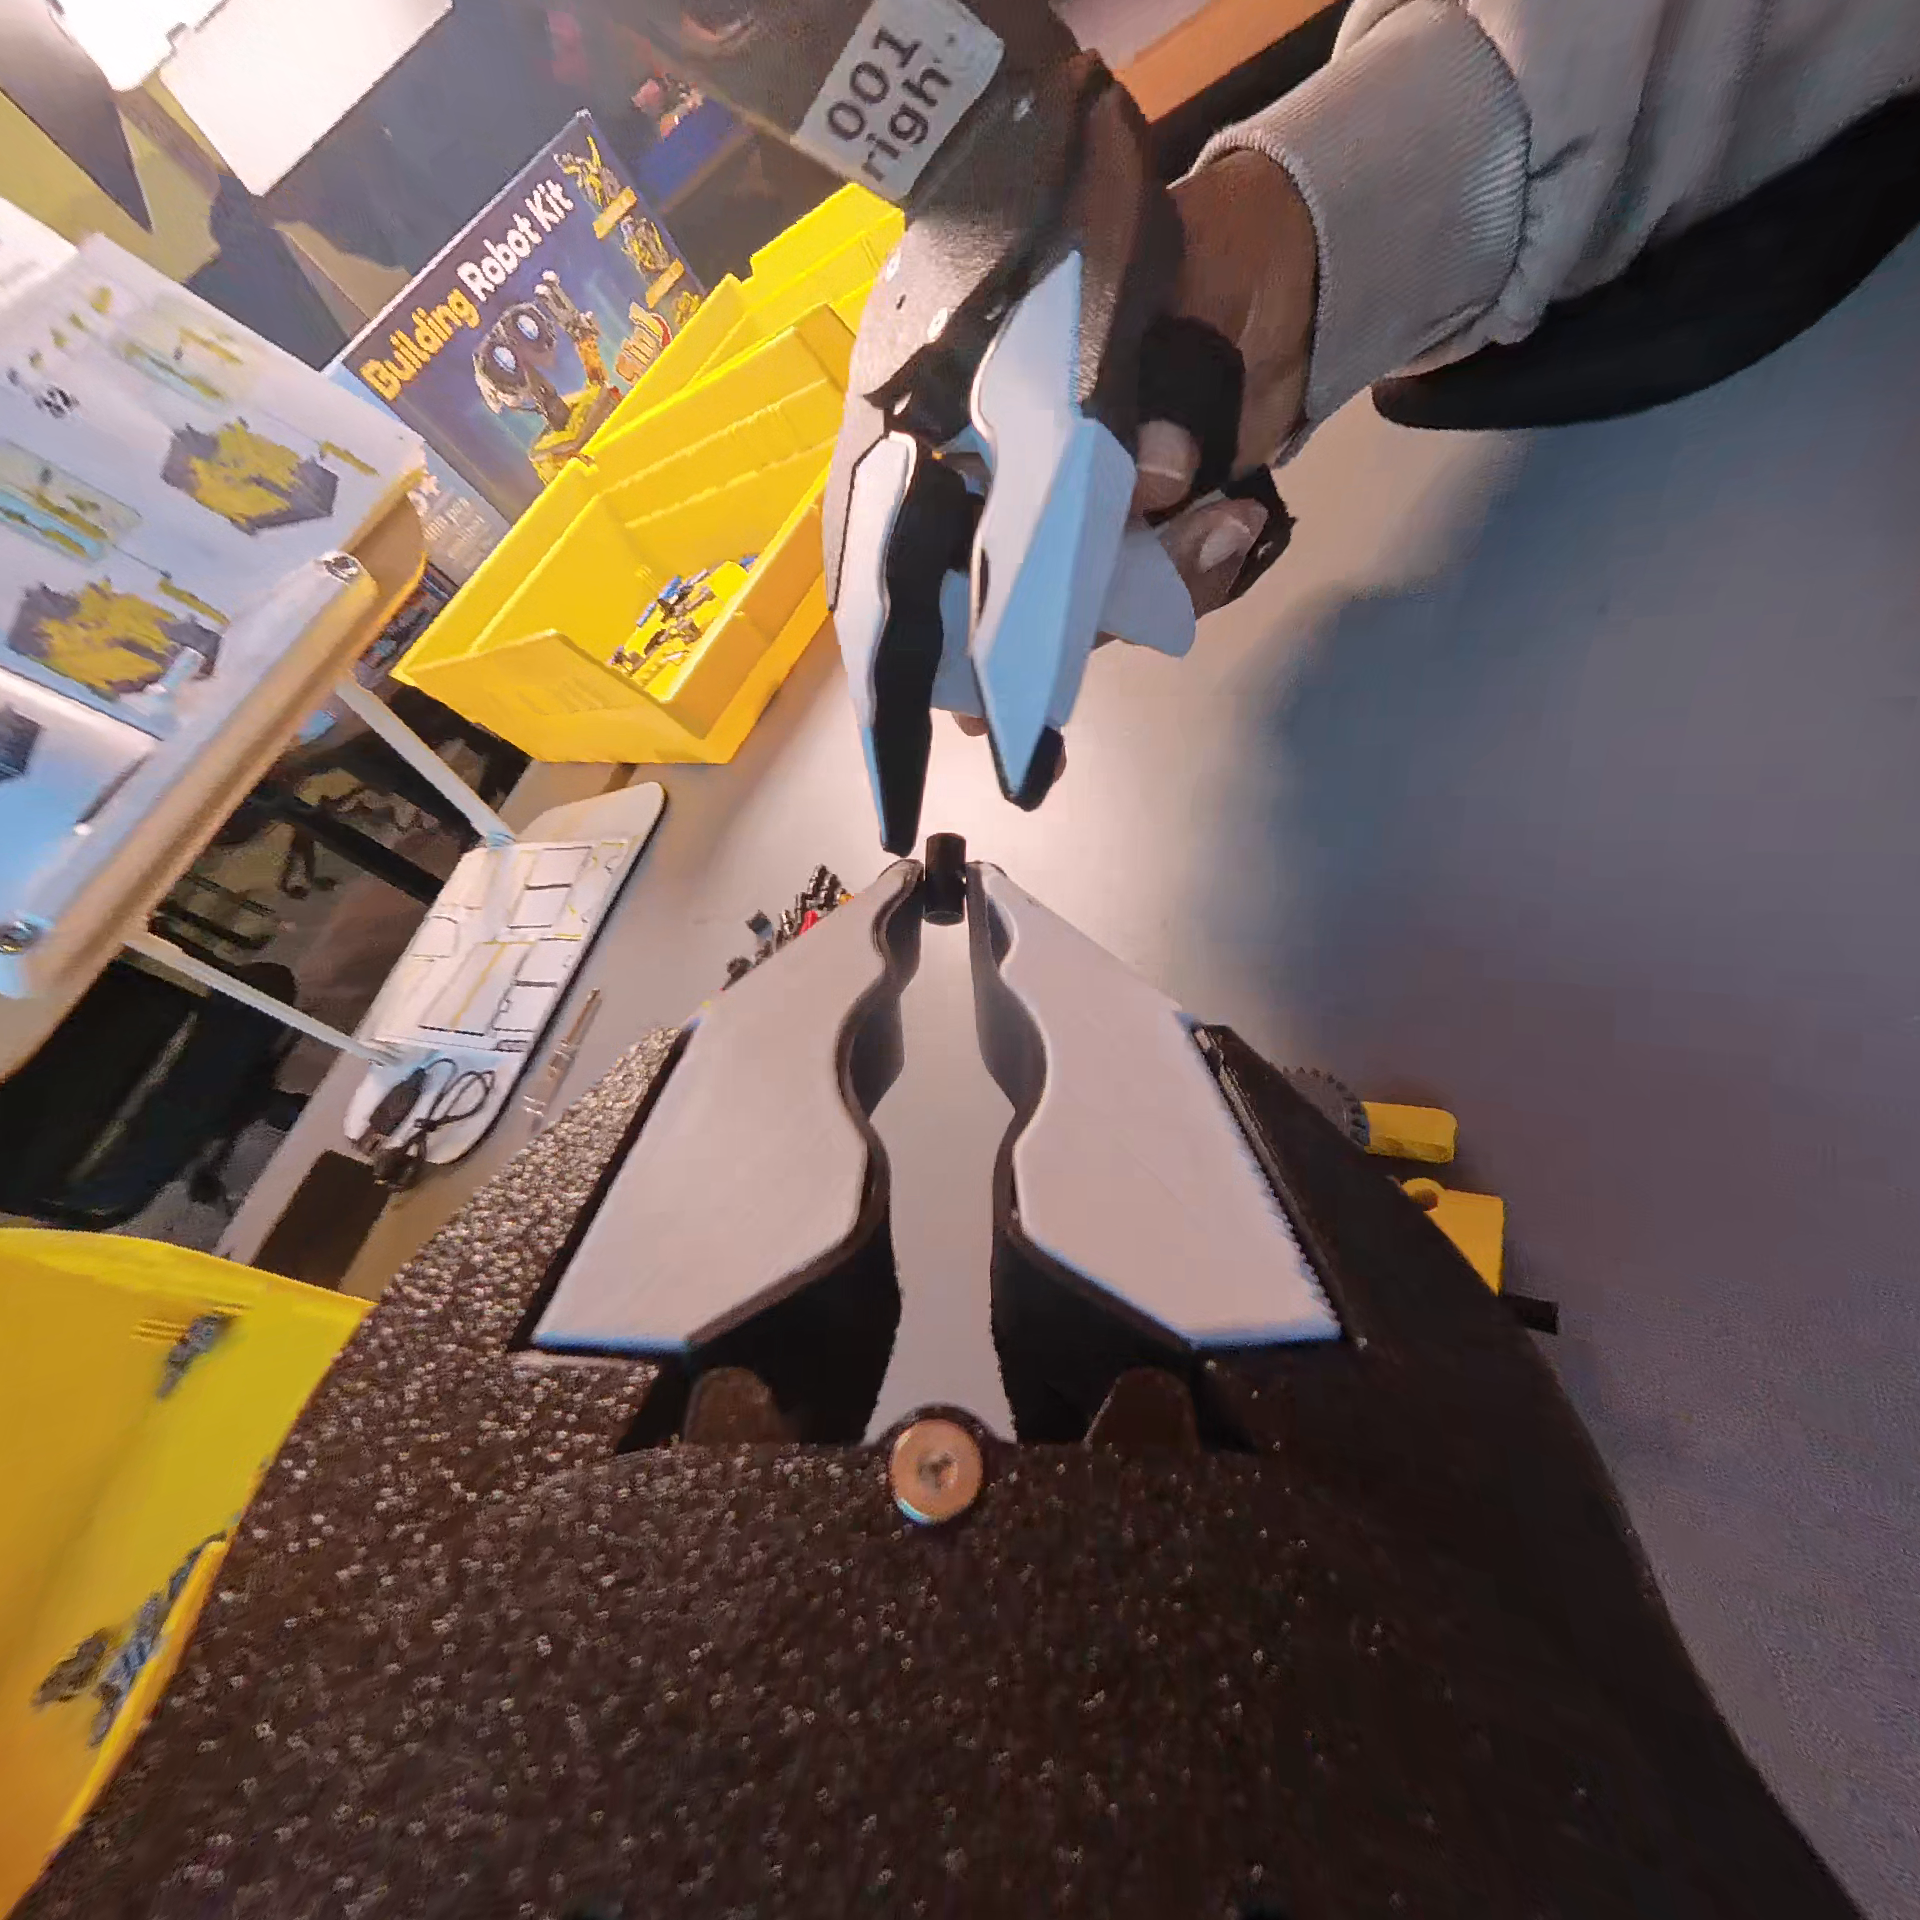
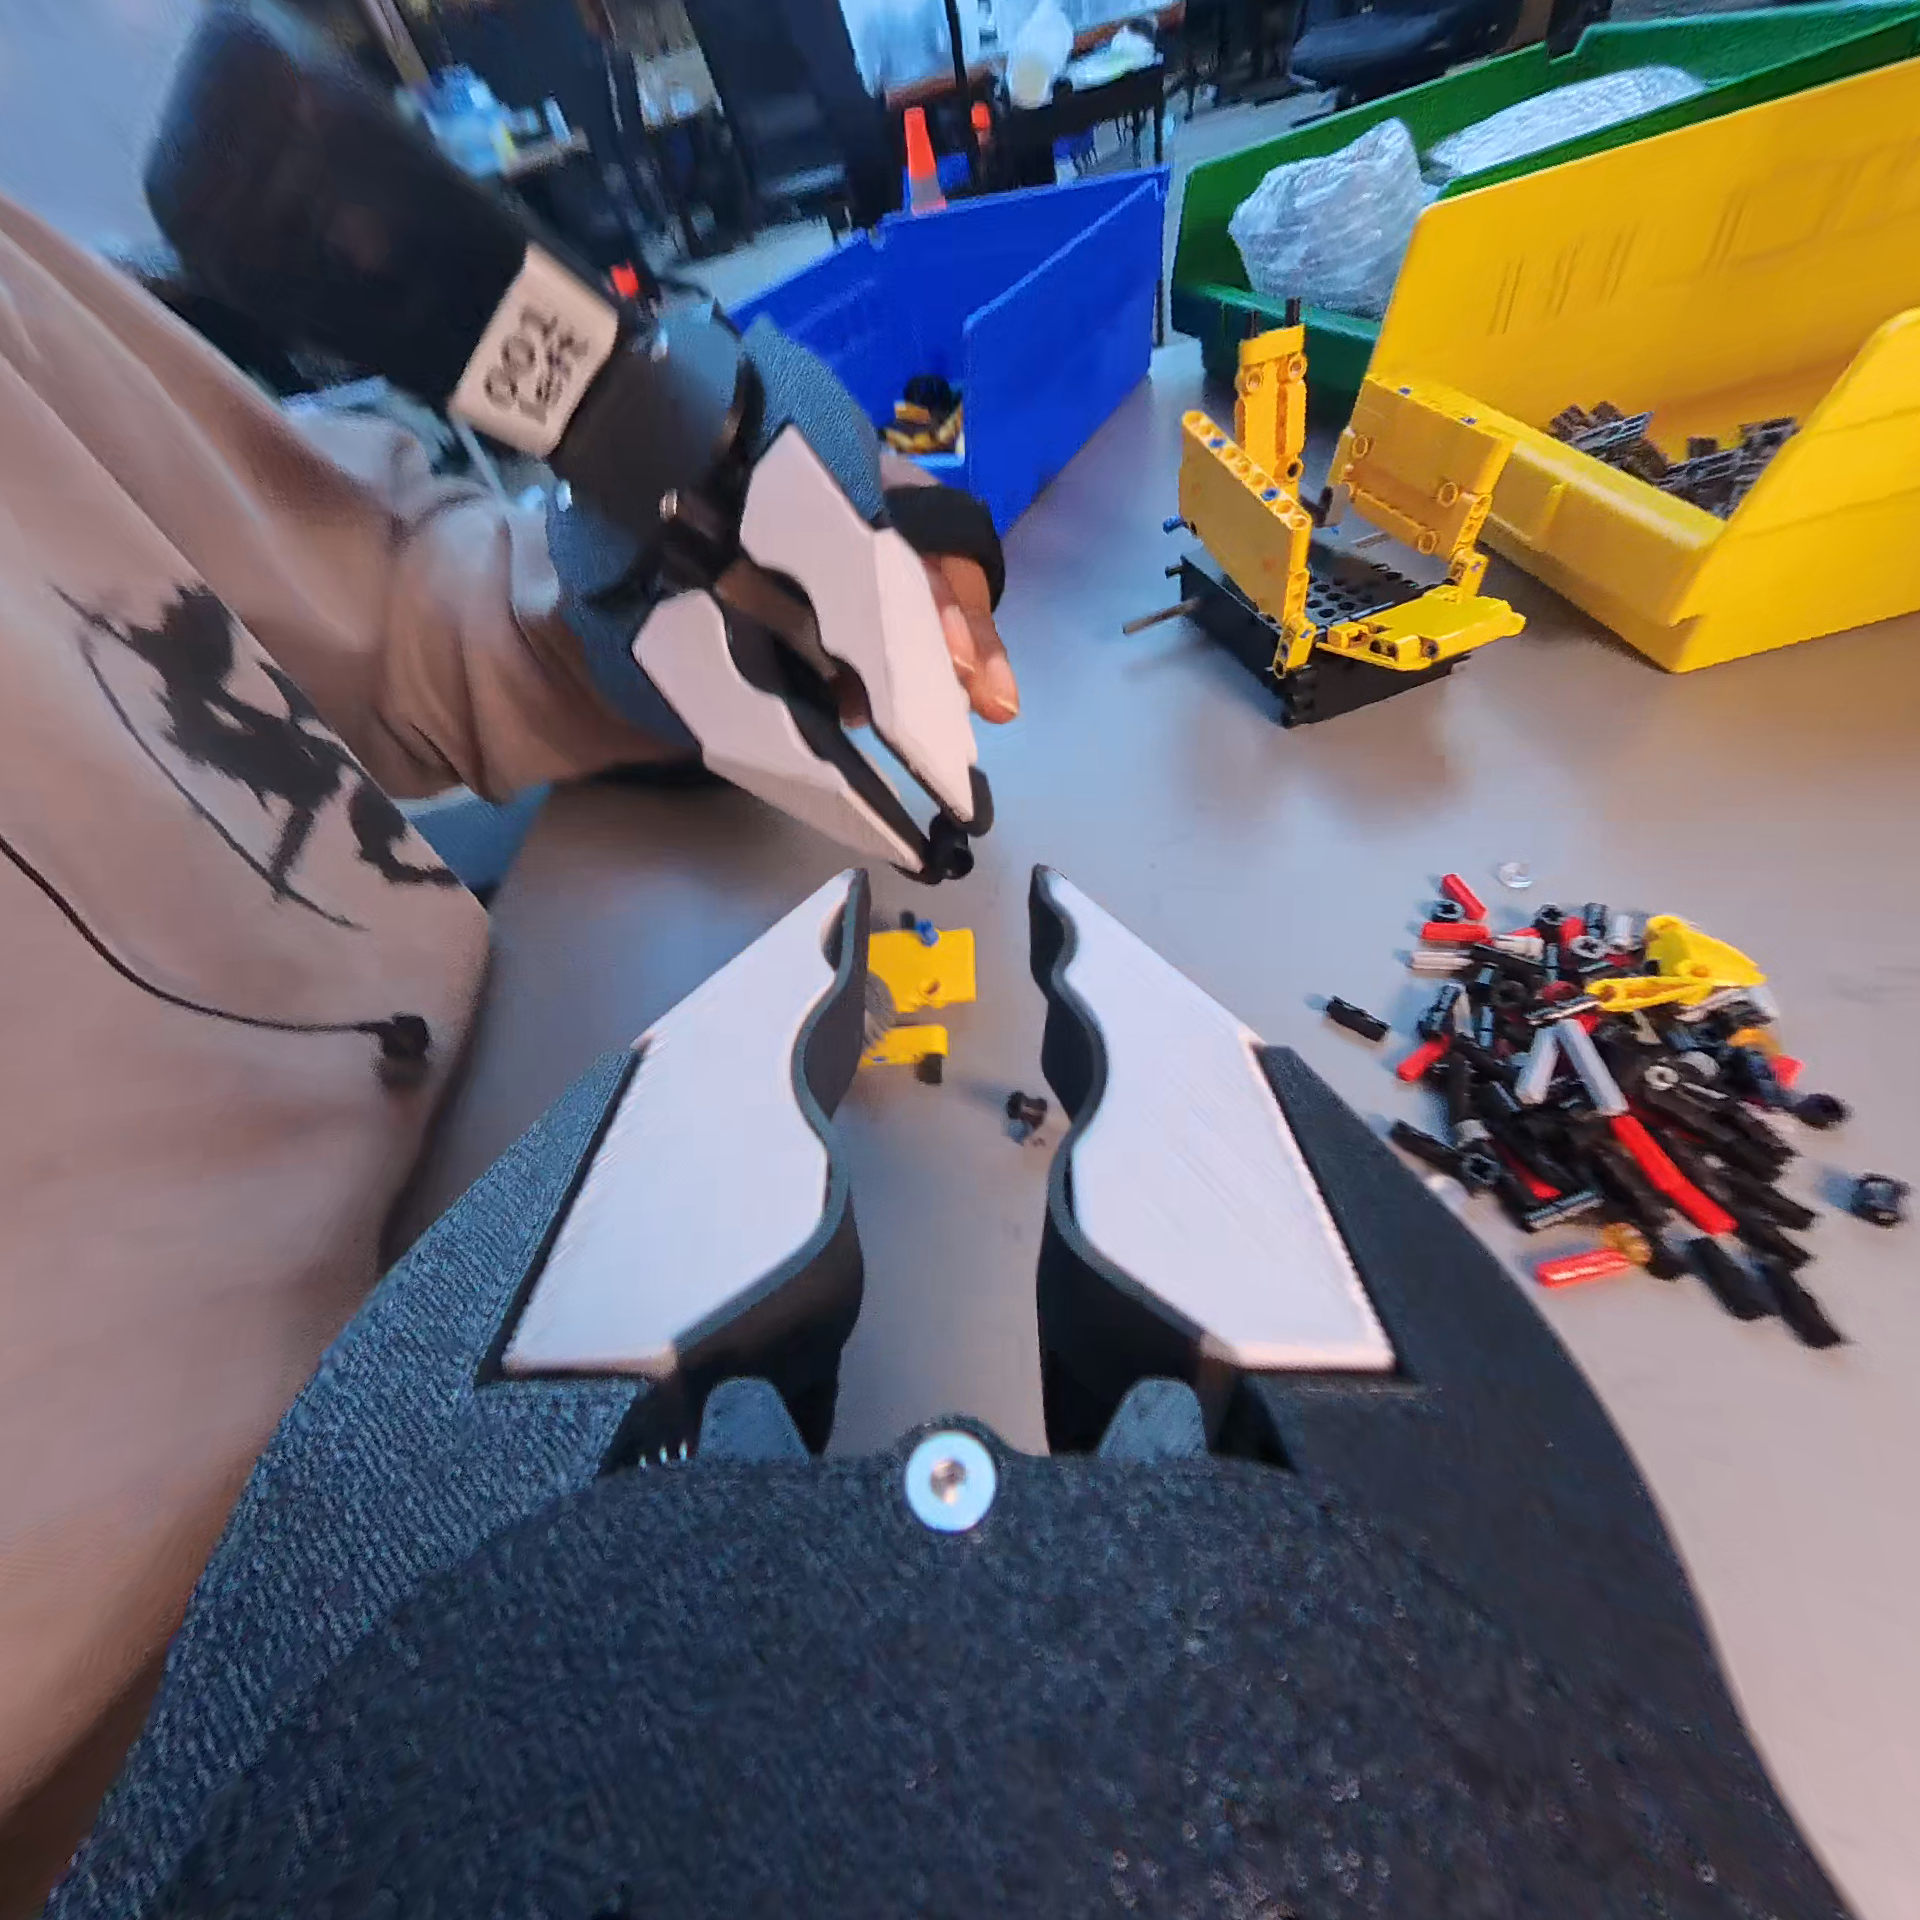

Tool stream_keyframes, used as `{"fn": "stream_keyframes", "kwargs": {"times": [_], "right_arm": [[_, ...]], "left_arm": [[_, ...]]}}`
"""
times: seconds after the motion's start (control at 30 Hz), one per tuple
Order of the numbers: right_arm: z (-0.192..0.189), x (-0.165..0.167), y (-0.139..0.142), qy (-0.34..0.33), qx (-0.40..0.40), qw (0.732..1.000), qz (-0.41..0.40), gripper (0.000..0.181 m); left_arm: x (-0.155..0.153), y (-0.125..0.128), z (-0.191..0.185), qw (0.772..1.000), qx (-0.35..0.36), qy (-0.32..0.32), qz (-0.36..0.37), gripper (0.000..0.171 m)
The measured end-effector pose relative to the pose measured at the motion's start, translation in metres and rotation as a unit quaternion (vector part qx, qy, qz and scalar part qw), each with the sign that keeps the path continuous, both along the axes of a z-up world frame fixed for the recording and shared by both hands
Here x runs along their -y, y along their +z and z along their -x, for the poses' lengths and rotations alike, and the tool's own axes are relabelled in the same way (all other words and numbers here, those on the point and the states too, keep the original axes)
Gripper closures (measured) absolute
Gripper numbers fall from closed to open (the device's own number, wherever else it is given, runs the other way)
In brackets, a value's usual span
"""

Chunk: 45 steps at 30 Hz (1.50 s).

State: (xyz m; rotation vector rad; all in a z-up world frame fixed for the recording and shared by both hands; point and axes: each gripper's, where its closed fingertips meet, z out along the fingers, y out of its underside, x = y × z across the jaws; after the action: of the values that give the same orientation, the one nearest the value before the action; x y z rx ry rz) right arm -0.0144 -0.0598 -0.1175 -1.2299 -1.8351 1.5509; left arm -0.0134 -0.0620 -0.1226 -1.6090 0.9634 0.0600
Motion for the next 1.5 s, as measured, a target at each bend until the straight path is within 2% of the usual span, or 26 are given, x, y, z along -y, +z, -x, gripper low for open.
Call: {"fn": "stream_keyframes", "kwargs": {"times": [0.13, 0.3, 0.4, 0.47, 0.53, 0.6, 0.63, 0.7, 0.77, 0.83, 0.93, 1.0, 1.07, 1.13, 1.2, 1.33, 1.43, 1.5], "right_arm": [[0.003, 0.008, 0.003, 0.01, 0.009, 0.997, 0.08, 0.155], [0.006, 0.008, 0.0, 0.007, 0.016, 0.995, 0.103, 0.169], [0.006, 0.004, 0.002, 0.006, 0.013, 0.995, 0.097, 0.174], [0.006, -0.008, 0.006, -0.015, -0.004, 0.997, 0.07, 0.174], [0.008, -0.039, 0.019, -0.069, -0.035, 0.996, 0.04, 0.174], [0.008, -0.103, 0.036, -0.176, -0.067, 0.982, -0.028, 0.174], [0.003, -0.143, 0.043, -0.243, -0.079, 0.963, -0.081, 0.174], [-0.018, -0.227, 0.052, -0.372, -0.076, 0.908, -0.175, 0.174], [-0.046, -0.294, 0.043, -0.461, -0.04, 0.856, -0.232, 0.174], [-0.068, -0.336, 0.025, -0.514, 0.0, 0.823, -0.241, 0.174], [-0.088, -0.358, 0.001, -0.551, 0.043, 0.799, -0.236, 0.174], [-0.095, -0.359, 0.002, -0.562, 0.043, 0.789, -0.243, 0.172], [-0.097, -0.355, 0.013, -0.565, 0.02, 0.792, -0.23, 0.167], [-0.094, -0.345, 0.025, -0.554, -0.011, 0.805, -0.213, 0.162], [-0.081, -0.323, 0.029, -0.515, -0.038, 0.834, -0.195, 0.161], [-0.032, -0.22, 0.009, -0.312, -0.027, 0.936, -0.162, 0.155], [-0.006, -0.136, -0.014, -0.161, -0.008, 0.97, -0.184, 0.148], [0.001, -0.088, -0.031, -0.069, 0.02, 0.978, -0.198, 0.139]], "left_arm": [[0.0, 0.0, -0.002, 0.999, -0.035, 0.004, -0.024, 0.165], [0.0, -0.001, -0.002, 0.999, -0.032, 0.005, -0.018, 0.165], [0.0, 0.001, -0.002, 1.0, -0.002, 0.005, -0.011, 0.164], [-0.002, 0.004, 0.0, 0.998, 0.053, 0.006, 0.017, 0.154], [-0.004, 0.01, 0.006, 0.992, 0.116, 0.013, 0.04, 0.148], [-0.006, 0.013, 0.012, 0.982, 0.174, 0.018, 0.066, 0.141], [-0.007, 0.013, 0.015, 0.976, 0.2, 0.02, 0.082, 0.138], [-0.009, 0.012, 0.018, 0.967, 0.232, 0.022, 0.102, 0.135], [-0.01, 0.008, 0.02, 0.965, 0.236, 0.029, 0.114, 0.134], [-0.011, 0.003, 0.018, 0.966, 0.226, 0.029, 0.119, 0.133], [-0.012, -0.003, 0.017, 0.969, 0.212, 0.03, 0.126, 0.131], [-0.011, -0.005, 0.017, 0.969, 0.209, 0.03, 0.129, 0.131], [-0.011, -0.003, 0.017, 0.969, 0.21, 0.028, 0.127, 0.131], [-0.01, -0.002, 0.017, 0.969, 0.209, 0.029, 0.126, 0.13], [-0.01, 0.001, 0.018, 0.97, 0.207, 0.029, 0.121, 0.13], [-0.01, 0.003, 0.02, 0.971, 0.206, 0.032, 0.116, 0.13], [-0.011, -0.001, 0.022, 0.969, 0.211, 0.035, 0.125, 0.13], [-0.011, -0.006, 0.022, 0.966, 0.217, 0.036, 0.14, 0.13]]}}
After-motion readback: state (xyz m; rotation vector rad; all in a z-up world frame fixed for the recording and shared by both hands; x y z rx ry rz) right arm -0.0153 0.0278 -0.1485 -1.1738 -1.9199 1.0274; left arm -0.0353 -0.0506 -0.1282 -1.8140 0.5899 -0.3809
